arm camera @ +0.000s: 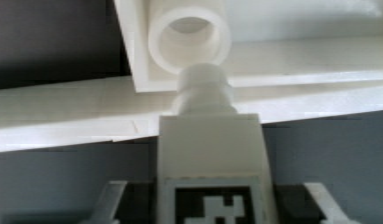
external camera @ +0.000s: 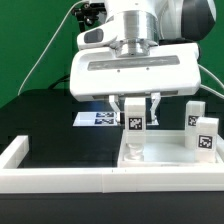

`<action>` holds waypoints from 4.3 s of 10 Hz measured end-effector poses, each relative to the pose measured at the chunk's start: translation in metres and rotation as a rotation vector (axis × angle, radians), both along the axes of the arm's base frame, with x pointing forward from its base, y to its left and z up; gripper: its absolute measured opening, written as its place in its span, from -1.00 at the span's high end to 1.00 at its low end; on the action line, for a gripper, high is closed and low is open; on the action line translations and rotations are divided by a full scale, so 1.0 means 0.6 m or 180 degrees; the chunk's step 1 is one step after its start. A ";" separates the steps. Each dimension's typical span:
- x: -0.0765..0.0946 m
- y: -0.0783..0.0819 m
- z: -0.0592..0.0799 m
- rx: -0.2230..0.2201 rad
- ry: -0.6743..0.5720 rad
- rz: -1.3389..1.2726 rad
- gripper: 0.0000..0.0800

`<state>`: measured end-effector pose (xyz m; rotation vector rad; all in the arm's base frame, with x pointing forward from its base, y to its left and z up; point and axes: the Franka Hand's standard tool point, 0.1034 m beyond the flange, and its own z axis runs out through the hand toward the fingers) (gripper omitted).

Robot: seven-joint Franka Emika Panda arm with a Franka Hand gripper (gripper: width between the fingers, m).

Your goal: Assemble square table

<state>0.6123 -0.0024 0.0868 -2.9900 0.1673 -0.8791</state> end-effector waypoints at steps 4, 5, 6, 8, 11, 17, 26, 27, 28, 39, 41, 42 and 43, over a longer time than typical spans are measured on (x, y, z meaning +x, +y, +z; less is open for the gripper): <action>-0.026 -0.006 -0.016 -0.0050 0.0033 -0.0009 0.28; -0.026 -0.008 -0.017 -0.0052 0.0034 -0.0013 0.28; -0.026 -0.008 -0.017 -0.0054 0.0031 -0.0013 0.28; -0.025 -0.007 -0.017 -0.0054 0.0026 -0.0011 0.28; -0.026 -0.007 -0.034 -0.0045 0.0067 -0.0016 0.28; -0.029 -0.010 -0.044 -0.0073 0.0026 -0.0046 0.28; -0.032 -0.008 -0.048 -0.0022 0.0119 -0.0043 -0.60; -0.032 -0.008 -0.048 -0.0018 0.0126 -0.0041 -0.62; -0.031 -0.009 -0.035 0.0030 0.0203 -0.0024 -0.62; -0.007 -0.022 0.000 0.0552 0.1227 0.0148 -0.62; -0.013 -0.015 0.001 0.0712 0.1538 0.0204 -0.62; -0.009 -0.018 0.001 0.0693 0.1489 0.0188 -0.62; -0.010 -0.018 0.000 0.0694 0.1494 0.0188 -0.62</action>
Offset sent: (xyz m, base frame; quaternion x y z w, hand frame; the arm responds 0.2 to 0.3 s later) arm -0.0145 -0.0045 -0.0074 -0.0225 0.0120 -0.0091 0.9996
